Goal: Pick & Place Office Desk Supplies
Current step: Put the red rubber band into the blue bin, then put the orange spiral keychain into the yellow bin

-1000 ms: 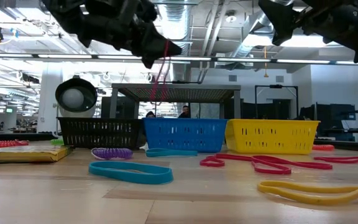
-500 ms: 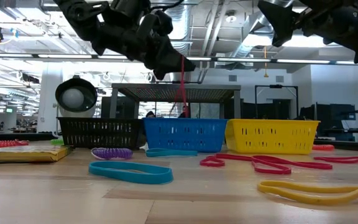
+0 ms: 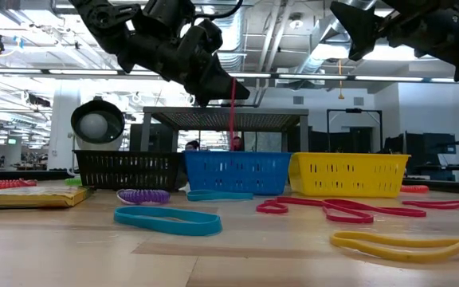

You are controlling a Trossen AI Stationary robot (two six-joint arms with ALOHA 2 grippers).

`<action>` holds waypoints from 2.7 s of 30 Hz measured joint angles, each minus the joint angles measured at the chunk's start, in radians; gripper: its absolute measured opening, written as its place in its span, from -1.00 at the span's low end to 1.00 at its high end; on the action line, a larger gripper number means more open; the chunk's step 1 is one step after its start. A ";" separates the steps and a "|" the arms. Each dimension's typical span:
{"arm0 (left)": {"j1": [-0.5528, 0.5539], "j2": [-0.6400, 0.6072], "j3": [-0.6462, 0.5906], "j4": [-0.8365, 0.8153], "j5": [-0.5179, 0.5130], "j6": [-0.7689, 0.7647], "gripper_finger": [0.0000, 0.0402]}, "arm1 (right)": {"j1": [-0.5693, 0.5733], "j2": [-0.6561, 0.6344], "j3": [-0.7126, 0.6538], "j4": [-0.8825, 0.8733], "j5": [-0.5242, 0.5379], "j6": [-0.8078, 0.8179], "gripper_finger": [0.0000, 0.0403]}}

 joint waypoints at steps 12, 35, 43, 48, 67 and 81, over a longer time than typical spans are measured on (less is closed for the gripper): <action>-0.014 0.045 0.000 0.018 -0.033 0.000 -0.97 | 0.000 0.000 0.000 0.000 0.000 0.000 0.27; -0.041 0.251 0.153 -0.060 0.002 0.016 -0.97 | 0.000 0.000 0.000 -0.010 0.000 0.000 0.27; -0.037 0.251 0.153 -0.107 0.002 -0.006 -0.97 | 0.000 0.000 0.000 -0.015 0.000 0.000 0.27; -0.037 0.251 0.153 -0.119 0.002 -0.007 -0.97 | 0.000 0.000 0.000 -0.015 0.000 0.000 0.27; -0.037 0.238 0.152 -0.145 0.027 -0.028 -0.27 | 0.000 0.000 0.000 -0.021 0.000 0.000 0.27; -0.059 0.053 0.152 -0.355 0.051 -0.028 -0.20 | 0.000 0.000 0.000 -0.025 0.000 0.000 0.27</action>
